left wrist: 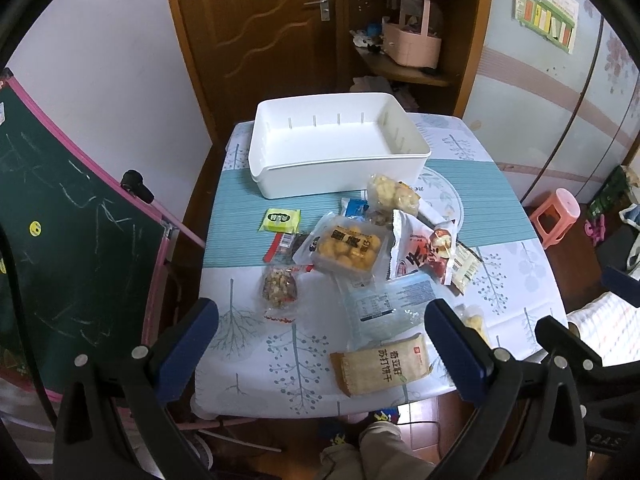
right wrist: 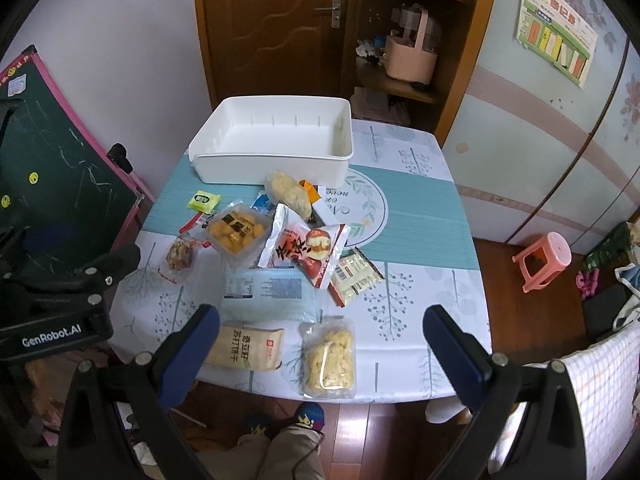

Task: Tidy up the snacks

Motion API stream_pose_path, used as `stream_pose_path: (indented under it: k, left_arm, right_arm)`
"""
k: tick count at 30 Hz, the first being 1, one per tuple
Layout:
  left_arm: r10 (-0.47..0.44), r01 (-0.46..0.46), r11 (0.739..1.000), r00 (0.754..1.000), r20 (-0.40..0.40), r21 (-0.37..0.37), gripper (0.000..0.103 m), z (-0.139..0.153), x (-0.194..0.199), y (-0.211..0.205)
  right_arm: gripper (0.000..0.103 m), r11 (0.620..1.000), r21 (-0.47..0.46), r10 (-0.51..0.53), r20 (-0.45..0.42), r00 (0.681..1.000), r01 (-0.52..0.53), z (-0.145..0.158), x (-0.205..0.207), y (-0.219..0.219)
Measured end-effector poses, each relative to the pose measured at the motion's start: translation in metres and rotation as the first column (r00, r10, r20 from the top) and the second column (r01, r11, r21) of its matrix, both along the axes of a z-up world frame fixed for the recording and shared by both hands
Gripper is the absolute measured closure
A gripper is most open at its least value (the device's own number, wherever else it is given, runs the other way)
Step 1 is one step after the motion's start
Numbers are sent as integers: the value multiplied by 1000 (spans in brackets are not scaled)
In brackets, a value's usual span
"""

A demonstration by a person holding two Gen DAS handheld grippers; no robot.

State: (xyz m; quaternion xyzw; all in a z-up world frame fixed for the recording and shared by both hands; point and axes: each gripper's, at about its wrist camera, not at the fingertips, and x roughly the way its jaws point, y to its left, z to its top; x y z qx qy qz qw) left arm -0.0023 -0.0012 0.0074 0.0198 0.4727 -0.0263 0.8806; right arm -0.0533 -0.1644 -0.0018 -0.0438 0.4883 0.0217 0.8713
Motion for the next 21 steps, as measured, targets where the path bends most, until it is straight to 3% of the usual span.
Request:
stream_pose_path:
  k: [6, 21]
  left_arm:
    - [6, -7, 999, 1000, -7, -40, 0, -1, 0, 9]
    - [-32, 29, 998, 998, -59, -47, 0, -17, 4, 9]
  right_arm:
    - [1, 1000, 8, 7, -14, 1000, -7, -3, -2, -1]
    - [2, 1000, 10, -16, -70, 997, 16, -25, -2, -6]
